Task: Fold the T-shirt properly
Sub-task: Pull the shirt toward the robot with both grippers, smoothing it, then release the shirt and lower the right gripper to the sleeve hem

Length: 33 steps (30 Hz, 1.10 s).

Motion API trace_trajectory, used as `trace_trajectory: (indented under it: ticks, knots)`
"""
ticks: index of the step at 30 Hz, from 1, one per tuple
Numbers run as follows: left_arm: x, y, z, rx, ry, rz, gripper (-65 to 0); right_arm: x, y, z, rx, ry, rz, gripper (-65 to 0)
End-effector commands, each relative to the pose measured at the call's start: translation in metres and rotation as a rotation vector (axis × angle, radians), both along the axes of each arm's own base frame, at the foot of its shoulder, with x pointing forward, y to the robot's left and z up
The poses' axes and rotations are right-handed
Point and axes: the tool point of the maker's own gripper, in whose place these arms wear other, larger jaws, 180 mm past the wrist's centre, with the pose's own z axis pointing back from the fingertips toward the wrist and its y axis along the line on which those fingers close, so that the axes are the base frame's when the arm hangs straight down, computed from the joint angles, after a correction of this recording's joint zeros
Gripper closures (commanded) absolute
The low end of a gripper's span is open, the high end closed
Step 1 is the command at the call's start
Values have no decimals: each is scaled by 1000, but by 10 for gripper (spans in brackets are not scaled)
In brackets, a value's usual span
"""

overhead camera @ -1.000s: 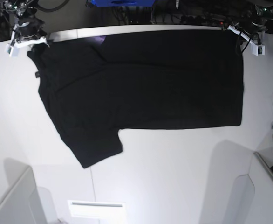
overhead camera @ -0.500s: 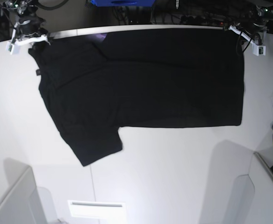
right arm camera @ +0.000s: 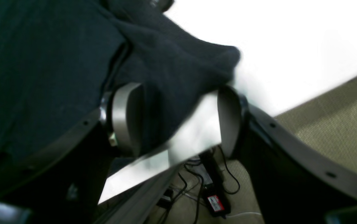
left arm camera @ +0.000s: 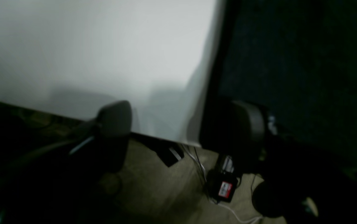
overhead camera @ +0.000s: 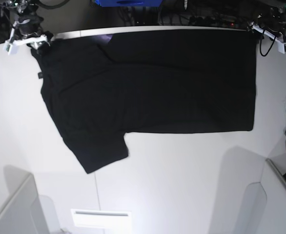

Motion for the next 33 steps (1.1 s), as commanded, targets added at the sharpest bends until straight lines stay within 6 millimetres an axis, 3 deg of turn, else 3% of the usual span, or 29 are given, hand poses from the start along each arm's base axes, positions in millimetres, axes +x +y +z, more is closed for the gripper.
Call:
trace_trajectory:
  ticks: [1, 6, 12, 15, 19, 23, 27, 33]
  knots:
    - [2, 11, 12, 33, -27, 2, -466, 2, -14, 12, -45, -32, -15, -354]
    - [-6, 38, 31, 96, -58, 70, -464, -3, -50, 27, -111, -61, -108, -354]
    - [-4, 62, 79, 232, -134, 102, -446, 37, -46, 51, -156, -167, 6, -354]
    - [0, 64, 85, 245, -148, 98, -314, 66, -35, 57, -152, -212, 73, -354]
    - [5, 64, 83, 237, -162, 105, -12, 110, -3, 65, -129, -260, 228, -354]
    - [6, 62, 82, 232, -163, 101, 0, 150, 28, 80, -109, -339, 332, -354]
    - [21, 41, 68, 183, -155, 31, 0, 182, 56, 95, -83, -390, 412, -354]
    - [29, 27, 62, 154, -156, -3, 0, 240, 59, 89, -127, -313, 479, -354]
